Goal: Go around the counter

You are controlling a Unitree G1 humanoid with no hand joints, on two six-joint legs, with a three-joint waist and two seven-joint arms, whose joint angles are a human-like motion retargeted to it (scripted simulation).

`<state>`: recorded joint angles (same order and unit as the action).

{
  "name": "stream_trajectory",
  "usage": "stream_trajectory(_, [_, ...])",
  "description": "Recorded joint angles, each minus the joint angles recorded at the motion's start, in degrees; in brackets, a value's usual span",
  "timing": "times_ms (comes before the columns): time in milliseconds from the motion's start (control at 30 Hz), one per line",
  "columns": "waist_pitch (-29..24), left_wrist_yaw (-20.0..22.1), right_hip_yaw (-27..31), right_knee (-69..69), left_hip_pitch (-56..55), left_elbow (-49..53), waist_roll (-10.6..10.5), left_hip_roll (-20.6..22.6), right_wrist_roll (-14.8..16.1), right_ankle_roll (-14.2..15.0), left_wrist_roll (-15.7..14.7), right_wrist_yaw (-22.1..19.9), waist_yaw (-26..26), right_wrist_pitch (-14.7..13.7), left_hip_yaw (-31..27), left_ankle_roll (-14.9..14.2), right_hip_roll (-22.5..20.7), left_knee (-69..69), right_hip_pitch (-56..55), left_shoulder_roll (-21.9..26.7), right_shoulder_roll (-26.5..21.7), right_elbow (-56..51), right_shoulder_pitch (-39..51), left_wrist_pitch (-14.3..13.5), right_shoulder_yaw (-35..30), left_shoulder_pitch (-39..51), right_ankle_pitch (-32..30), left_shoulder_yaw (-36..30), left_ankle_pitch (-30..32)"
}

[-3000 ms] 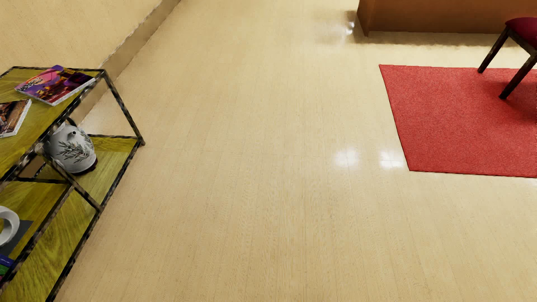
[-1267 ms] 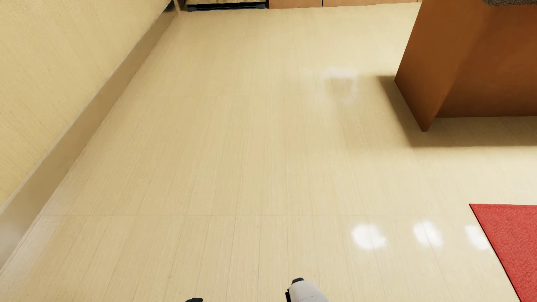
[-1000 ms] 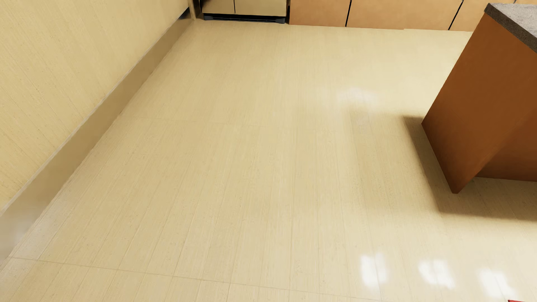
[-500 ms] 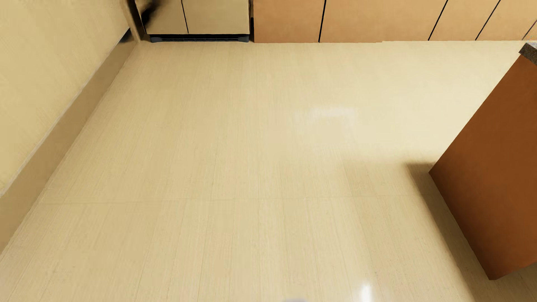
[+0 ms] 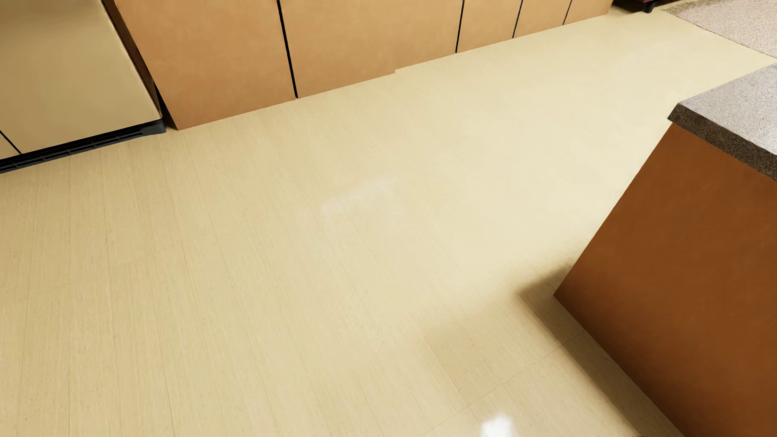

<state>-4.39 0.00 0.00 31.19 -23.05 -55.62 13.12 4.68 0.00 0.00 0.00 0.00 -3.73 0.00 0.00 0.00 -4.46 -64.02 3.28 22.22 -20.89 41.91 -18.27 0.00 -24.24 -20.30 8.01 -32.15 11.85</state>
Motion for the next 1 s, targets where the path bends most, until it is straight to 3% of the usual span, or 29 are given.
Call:
stream_trajectory(33, [0.19,0.00,0.00,-2.25,-2.91,0.25,-0.24,-0.62,0.00,0.00,0.00,0.00,-2.42,0.00,0.00,0.00,1.52,12.24,4.58,-0.46,-0.23,-3.07,1.30,0.00,0.22,-1.87,-1.67,-0.09,3.20])
stream_trajectory(67, [0.73,0.00,0.00,-3.47,-5.31,0.58,-1.05,-1.50,0.00,0.00,0.00,0.00,-3.49,0.00,0.00,0.00,3.03,23.34,8.63,-1.06,-0.90,-6.31,2.44,0.00,0.52,-3.44,-3.23,-0.17,0.67])
stream_trajectory(133, [2.25,0.00,0.00,-3.46,-9.84,0.16,-2.82,-4.10,0.00,0.00,0.00,0.00,-5.50,0.00,0.00,0.00,6.58,36.92,13.27,-2.35,-2.61,-12.99,3.39,0.00,2.27,-4.23,-8.40,0.29,-20.25])
stream_trajectory(167, [2.06,0.00,0.00,-2.58,-11.10,0.53,-2.95,-4.98,0.00,0.00,0.00,0.00,-7.01,0.00,0.00,0.00,8.92,37.64,15.22,-2.17,-2.72,-14.50,3.60,0.00,2.97,-4.09,-12.37,0.40,-26.34])
stream_trajectory(200, [2.09,0.00,0.00,-1.23,-12.52,0.53,-2.67,-4.76,0.00,0.00,0.00,0.00,-8.10,0.00,0.00,0.00,10.98,36.07,16.92,-1.78,-2.39,-14.16,3.37,0.00,3.55,-3.71,-18.01,0.86,-23.85])
stream_trajectory(267, [4.32,0.00,0.00,7.55,-16.17,-0.93,-1.21,-0.95,0.00,0.00,0.00,0.00,-6.30,0.00,0.00,0.00,13.56,28.25,14.91,-0.91,-0.82,-8.53,1.47,0.00,3.72,-1.86,-32.93,1.22,-4.77])
stream_trajectory(300, [4.22,0.00,0.00,17.07,-15.75,-1.72,-0.33,1.65,0.00,0.00,0.00,0.00,-4.51,0.00,0.00,0.00,14.20,22.52,10.57,-0.46,-0.01,-4.03,0.89,0.00,3.05,-0.38,-35.93,1.52,-0.44])
stream_trajectory(333, [2.73,0.00,0.00,29.12,-11.94,-1.90,0.05,4.32,0.00,0.00,0.00,0.00,-2.63,0.00,0.00,0.00,14.05,19.45,4.65,0.18,0.42,0.26,1.10,0.00,1.50,1.75,-28.73,1.81,-1.22])
stream_trajectory(400, [0.09,0.00,0.00,45.74,3.08,-0.94,-1.42,6.91,0.00,0.00,0.00,0.00,2.20,0.00,0.00,0.00,12.14,24.51,-8.17,1.18,0.18,6.19,0.90,0.00,-1.70,6.39,-2.58,2.76,-6.69])
stream_trajectory(433, [-0.65,0.00,0.00,46.11,11.21,1.68,-2.98,6.45,0.00,0.00,0.00,0.00,5.58,0.00,0.00,0.00,10.75,28.45,-13.80,2.16,-0.47,7.69,-0.26,0.00,-2.54,7.94,5.30,2.50,-10.86])
stream_trajectory(467, [-1.64,0.00,0.00,41.28,19.62,5.38,-4.36,5.46,0.00,0.00,0.00,0.00,9.27,0.00,0.00,0.00,9.91,32.72,-17.73,3.35,-1.29,8.89,-1.63,0.00,-2.92,9.03,8.74,2.73,-15.40])
stream_trajectory(533, [-1.63,0.00,0.00,24.47,31.46,9.08,-6.35,3.37,0.00,0.00,0.00,0.00,15.32,0.00,0.00,0.00,10.18,39.10,-25.97,4.08,-2.68,10.82,-4.02,0.00,-1.24,13.17,8.25,6.39,-24.54])
stream_trajectory(633, [0.15,0.00,0.00,-2.70,41.61,14.48,-6.69,1.51,0.00,0.00,0.00,0.00,21.74,0.00,0.00,0.00,13.23,40.95,-32.56,5.60,-3.60,13.77,-5.76,0.00,0.98,20.38,5.35,9.31,-32.34])
stream_trajectory(700, [-0.17,0.00,0.00,2.60,46.61,17.39,-7.91,-2.38,0.00,0.00,0.00,0.00,25.21,0.00,0.00,0.00,14.27,37.00,-35.45,5.26,-3.85,15.65,-7.05,0.00,1.68,21.06,5.48,11.60,-28.45])
stream_trajectory(733, [0.44,0.00,0.00,8.81,46.81,17.86,-9.03,-4.07,0.00,0.00,0.00,0.00,25.83,0.00,0.00,0.00,13.47,31.45,-36.39,4.12,-3.67,17.33,-7.53,0.00,1.54,19.87,3.28,12.45,-21.84])
stream_trajectory(800, [0.39,0.00,0.00,18.83,40.50,15.92,-11.85,-6.32,0.00,0.00,0.00,0.00,23.10,0.00,0.00,0.00,8.81,10.18,-34.21,1.32,-3.00,20.38,-6.99,0.00,0.46,16.01,1.12,12.05,-2.30])
stream_trajectory(833, [-1.17,0.00,0.00,19.13,35.35,14.67,-12.29,-6.24,0.00,0.00,0.00,0.00,20.57,0.00,0.00,0.00,5.83,-2.61,-29.15,0.73,-2.43,19.52,-6.34,0.00,0.88,14.30,3.46,10.20,0.79])
stream_trajectory(900, [-2.03,0.00,0.00,13.74,21.72,8.82,-11.02,-2.92,0.00,0.00,0.00,0.00,14.67,0.00,0.00,0.00,4.25,-16.46,-17.78,-1.54,-0.83,14.44,-4.98,0.00,2.24,11.69,5.68,6.46,-6.92])
stream_trajectory(933, [-1.88,0.00,0.00,9.51,15.53,6.56,-9.56,-0.59,0.00,0.00,0.00,0.00,10.90,0.00,0.00,0.00,4.69,-13.77,-11.72,-2.53,-0.07,10.34,-4.48,0.00,3.48,8.86,5.73,6.95,-6.88])
stream_trajectory(1000, [-1.85,0.00,0.00,2.02,6.73,2.52,-7.81,1.36,0.00,0.00,0.00,0.00,3.47,0.00,0.00,0.00,5.87,6.64,-0.33,-2.44,0.12,0.82,-2.97,0.00,4.91,3.76,6.01,2.86,0.57])
